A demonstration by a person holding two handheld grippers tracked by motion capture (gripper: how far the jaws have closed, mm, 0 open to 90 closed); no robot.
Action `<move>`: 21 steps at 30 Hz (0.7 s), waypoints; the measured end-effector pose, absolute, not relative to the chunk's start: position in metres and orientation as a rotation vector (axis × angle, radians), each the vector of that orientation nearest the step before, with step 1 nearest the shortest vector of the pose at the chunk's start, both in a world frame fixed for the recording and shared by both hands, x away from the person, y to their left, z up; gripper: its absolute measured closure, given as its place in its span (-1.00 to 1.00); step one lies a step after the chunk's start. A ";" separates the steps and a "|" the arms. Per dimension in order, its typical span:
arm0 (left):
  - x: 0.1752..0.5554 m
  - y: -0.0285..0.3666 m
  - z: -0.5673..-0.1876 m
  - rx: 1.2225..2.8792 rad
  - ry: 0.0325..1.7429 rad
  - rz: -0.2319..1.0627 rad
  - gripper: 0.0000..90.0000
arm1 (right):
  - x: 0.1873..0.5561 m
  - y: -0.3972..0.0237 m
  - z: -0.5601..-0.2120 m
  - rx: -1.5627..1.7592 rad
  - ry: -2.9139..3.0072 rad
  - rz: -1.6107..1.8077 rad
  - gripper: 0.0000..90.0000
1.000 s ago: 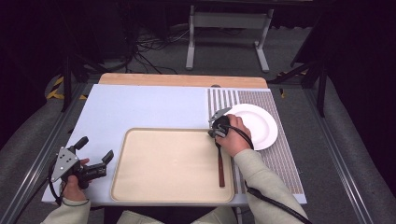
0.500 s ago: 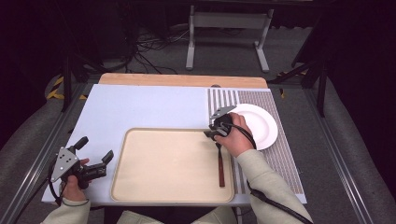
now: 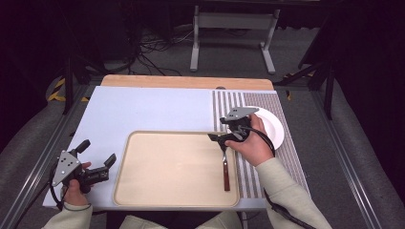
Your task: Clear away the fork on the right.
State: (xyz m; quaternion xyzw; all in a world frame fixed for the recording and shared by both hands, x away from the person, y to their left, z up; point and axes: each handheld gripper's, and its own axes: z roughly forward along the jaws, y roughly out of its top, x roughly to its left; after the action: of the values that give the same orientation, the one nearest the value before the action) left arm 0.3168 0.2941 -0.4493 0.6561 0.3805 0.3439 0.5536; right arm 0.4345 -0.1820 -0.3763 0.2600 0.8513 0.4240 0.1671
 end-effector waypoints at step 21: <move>0.317 0.294 -0.450 1.548 0.908 0.815 -1.00 | 0.392 -0.247 -0.375 0.705 2.206 1.471 -0.73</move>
State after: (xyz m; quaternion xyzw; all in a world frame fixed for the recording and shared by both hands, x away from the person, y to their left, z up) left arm 0.3167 0.2942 -0.4500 0.6545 0.3840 0.3447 0.5526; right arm 0.3923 -0.2471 -0.3751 0.2518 0.7882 0.5256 0.1978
